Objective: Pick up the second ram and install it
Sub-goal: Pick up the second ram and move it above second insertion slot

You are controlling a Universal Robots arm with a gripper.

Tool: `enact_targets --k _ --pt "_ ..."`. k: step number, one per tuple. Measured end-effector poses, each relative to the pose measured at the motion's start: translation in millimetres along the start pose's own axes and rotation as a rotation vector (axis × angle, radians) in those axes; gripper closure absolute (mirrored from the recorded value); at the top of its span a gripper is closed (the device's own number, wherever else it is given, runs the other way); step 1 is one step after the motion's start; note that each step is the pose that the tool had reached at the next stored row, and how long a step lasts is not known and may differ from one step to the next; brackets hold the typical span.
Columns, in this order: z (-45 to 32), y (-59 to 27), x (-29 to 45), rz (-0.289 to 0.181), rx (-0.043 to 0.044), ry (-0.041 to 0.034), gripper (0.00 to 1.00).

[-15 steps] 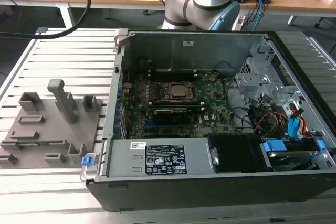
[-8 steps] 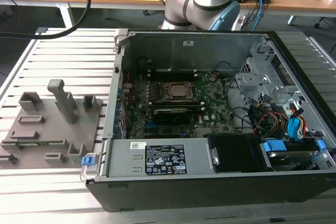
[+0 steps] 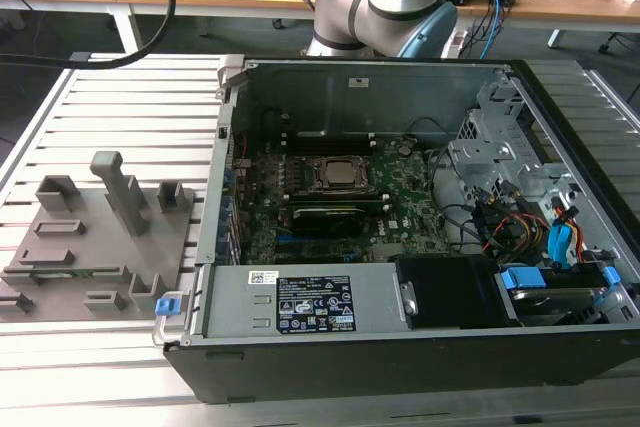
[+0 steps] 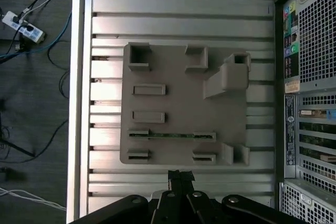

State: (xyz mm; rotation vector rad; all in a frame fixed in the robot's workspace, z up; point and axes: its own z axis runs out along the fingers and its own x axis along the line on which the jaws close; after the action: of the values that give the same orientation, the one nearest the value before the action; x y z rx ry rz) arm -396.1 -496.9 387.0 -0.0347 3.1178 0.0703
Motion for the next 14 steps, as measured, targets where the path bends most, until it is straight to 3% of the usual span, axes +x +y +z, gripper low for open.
enact_targets --k 6,14 --pt "0.0 0.0 0.0 -0.175 -0.0040 0.0078 0.89" --pt "0.0 0.0 0.0 -0.295 -0.0069 0.0132 0.89"
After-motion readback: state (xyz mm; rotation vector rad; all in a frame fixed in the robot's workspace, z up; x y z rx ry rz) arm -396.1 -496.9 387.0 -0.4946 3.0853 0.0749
